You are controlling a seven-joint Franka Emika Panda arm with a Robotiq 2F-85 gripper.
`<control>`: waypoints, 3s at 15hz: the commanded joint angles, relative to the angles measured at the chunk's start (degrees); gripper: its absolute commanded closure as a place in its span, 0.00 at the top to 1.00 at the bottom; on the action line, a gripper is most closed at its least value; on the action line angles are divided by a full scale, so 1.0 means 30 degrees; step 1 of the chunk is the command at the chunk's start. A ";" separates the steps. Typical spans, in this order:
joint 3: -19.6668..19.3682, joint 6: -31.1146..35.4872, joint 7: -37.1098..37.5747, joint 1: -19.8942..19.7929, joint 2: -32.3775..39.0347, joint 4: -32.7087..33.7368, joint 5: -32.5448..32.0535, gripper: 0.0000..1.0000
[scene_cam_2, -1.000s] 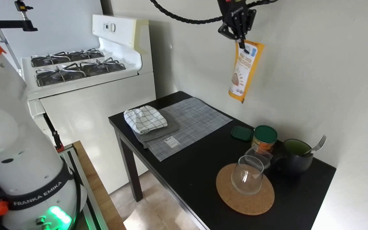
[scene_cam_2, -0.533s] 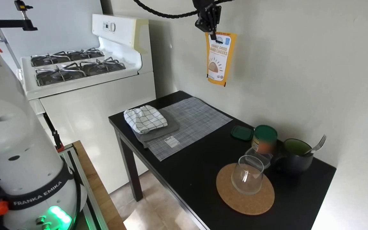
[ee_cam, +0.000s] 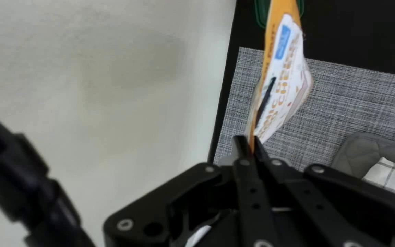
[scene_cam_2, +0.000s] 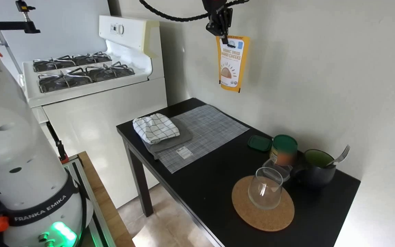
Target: Move the orange packet to the left
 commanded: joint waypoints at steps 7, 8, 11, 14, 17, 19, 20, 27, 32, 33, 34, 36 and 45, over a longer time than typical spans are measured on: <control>0.2461 0.3674 0.3780 0.1995 0.0483 -0.3380 -0.0371 0.01; 0.2539 0.4255 0.4454 0.2009 0.0720 -0.3548 -0.0649 0.01; 0.2441 0.7110 0.5582 0.1687 0.2168 -0.3528 -0.2816 0.01; 0.2298 0.8680 0.5790 0.1593 0.4166 -0.2403 -0.4732 0.01; 0.1602 0.8485 0.8546 0.1982 0.5022 -0.1856 -0.7404 0.01; 0.1415 0.8328 1.0146 0.2199 0.5317 -0.1862 -0.8300 0.01; 0.1320 0.8340 1.0856 0.2289 0.5477 -0.1848 -0.8761 0.01; 0.2400 0.9752 1.0552 0.1842 0.7218 -0.1720 -0.7391 0.01; 0.2536 0.9886 1.0305 0.1781 0.8230 -0.1444 -0.7251 0.01; 0.2654 0.9868 1.0149 0.1701 0.8443 -0.1371 -0.7060 0.01; 0.2756 0.9815 1.0092 0.1656 0.8617 -0.1303 -0.6860 0.01; 0.2867 0.9652 1.0057 0.1678 0.8680 -0.1230 -0.6566 0.29; 0.3267 0.8317 0.9916 0.2077 0.4585 -0.3152 -0.6417 0.95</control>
